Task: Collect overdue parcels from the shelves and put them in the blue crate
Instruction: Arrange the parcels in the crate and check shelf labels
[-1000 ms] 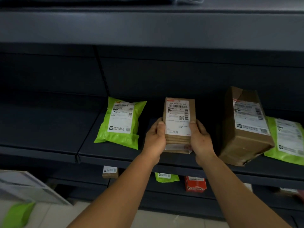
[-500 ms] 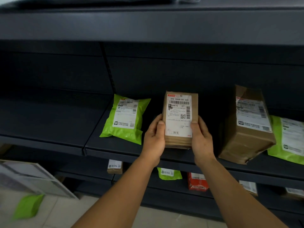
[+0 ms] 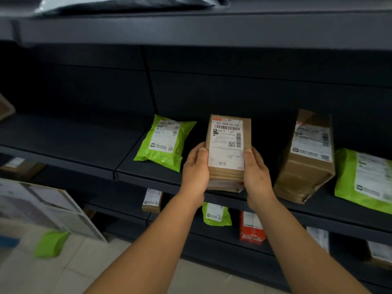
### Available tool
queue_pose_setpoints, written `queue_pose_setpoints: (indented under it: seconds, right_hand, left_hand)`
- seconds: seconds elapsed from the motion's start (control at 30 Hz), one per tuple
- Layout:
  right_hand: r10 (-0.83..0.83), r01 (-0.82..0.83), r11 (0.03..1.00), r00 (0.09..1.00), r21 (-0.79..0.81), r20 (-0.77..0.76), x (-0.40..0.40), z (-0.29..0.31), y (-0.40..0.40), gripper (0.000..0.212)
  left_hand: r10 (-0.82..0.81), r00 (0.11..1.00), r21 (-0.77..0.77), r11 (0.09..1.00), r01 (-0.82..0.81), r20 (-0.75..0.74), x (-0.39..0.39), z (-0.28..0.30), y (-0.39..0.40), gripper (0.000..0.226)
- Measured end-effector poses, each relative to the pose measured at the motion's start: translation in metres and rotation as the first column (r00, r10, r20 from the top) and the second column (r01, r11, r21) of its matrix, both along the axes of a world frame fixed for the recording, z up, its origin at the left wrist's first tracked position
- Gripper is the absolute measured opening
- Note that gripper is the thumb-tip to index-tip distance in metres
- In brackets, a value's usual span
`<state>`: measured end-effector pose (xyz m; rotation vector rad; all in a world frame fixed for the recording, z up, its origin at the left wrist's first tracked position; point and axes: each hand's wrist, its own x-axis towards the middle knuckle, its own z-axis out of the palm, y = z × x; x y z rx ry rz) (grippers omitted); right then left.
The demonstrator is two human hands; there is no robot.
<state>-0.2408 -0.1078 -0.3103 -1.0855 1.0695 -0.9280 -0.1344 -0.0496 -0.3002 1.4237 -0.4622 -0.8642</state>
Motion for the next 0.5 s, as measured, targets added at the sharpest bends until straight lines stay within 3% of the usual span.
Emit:
queue_pose_setpoints:
  seconds: [0.13, 0.33, 0.5]
  right_hand:
    - [-0.022, 0.023, 0.999, 1.0, -0.042, 0.018, -0.022, 0.011, 0.023, 0.028]
    - [-0.089, 0.093, 0.993, 0.995, -0.078, 0.051, -0.059, 0.03, 0.07, 0.041]
    - [-0.147, 0.151, 0.983, 0.988, -0.101, 0.046, -0.099, 0.036, 0.118, 0.032]
  left_hand:
    - [-0.031, 1.0, -0.039, 0.999, 0.031, 0.001, -0.02, 0.012, 0.019, 0.027]
    - [-0.126, 0.992, -0.123, 0.984, 0.126, 0.003, -0.055, 0.024, 0.06, 0.022]
    - [-0.205, 0.978, -0.166, 0.966, 0.199, -0.024, -0.094, 0.032, 0.102, 0.024]
